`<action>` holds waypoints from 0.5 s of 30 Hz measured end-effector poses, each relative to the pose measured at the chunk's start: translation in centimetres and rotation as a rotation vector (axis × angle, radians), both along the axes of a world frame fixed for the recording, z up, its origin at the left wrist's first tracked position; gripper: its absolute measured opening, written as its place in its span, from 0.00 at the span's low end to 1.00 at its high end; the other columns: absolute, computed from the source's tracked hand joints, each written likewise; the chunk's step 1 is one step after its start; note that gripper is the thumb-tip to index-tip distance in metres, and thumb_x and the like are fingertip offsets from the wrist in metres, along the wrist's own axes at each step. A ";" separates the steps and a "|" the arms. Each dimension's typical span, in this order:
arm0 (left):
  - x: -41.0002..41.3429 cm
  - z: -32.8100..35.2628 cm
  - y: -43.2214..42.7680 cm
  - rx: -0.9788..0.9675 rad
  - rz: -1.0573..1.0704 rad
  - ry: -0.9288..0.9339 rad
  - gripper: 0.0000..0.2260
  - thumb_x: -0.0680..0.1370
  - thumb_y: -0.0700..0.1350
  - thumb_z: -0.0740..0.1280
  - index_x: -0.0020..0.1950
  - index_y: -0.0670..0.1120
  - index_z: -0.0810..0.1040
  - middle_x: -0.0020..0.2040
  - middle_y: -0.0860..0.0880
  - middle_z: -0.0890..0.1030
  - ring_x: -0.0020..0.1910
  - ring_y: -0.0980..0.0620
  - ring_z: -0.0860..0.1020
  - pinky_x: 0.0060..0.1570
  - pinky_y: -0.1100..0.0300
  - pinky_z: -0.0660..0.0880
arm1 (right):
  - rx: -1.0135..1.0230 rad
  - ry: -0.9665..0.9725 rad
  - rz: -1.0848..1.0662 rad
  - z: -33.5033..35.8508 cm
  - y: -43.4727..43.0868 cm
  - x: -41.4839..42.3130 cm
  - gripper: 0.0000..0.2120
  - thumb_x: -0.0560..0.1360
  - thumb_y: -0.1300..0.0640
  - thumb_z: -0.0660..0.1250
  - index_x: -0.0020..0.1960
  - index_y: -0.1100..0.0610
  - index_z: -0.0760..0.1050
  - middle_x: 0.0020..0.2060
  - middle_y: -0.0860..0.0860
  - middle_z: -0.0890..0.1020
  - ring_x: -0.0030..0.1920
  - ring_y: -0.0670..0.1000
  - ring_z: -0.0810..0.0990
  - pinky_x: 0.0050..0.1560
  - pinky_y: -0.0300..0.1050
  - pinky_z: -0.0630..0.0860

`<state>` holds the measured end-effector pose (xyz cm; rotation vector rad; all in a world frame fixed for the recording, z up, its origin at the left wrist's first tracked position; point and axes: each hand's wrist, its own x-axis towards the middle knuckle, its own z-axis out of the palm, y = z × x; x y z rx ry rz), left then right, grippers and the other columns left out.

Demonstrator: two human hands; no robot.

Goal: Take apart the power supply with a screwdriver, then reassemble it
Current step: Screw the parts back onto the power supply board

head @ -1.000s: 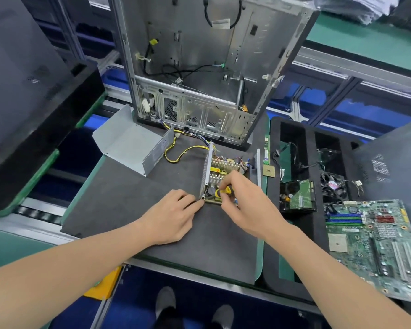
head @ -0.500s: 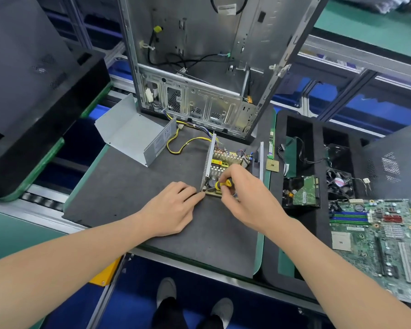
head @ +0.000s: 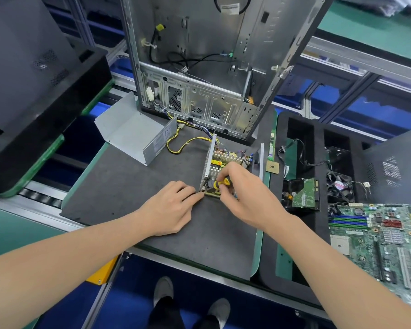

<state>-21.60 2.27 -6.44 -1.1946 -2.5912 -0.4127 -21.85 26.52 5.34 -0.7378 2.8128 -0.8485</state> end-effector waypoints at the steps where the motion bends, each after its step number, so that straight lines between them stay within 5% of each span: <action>1: 0.0 0.0 0.0 0.001 0.001 0.001 0.19 0.81 0.45 0.62 0.70 0.41 0.78 0.57 0.44 0.80 0.51 0.42 0.77 0.53 0.46 0.76 | 0.003 0.000 0.007 0.1 0.0 -0.1 0.10 0.82 0.57 0.63 0.54 0.43 0.65 0.47 0.39 0.73 0.45 0.46 0.75 0.44 0.47 0.74; 15: 0.0 0.0 -0.1 0.019 0.004 -0.036 0.19 0.81 0.44 0.63 0.70 0.42 0.78 0.57 0.45 0.81 0.52 0.42 0.78 0.54 0.47 0.76 | 0.014 0.005 0.035 0.3 -0.2 0.1 0.06 0.82 0.57 0.62 0.55 0.47 0.66 0.48 0.41 0.72 0.45 0.50 0.75 0.45 0.56 0.77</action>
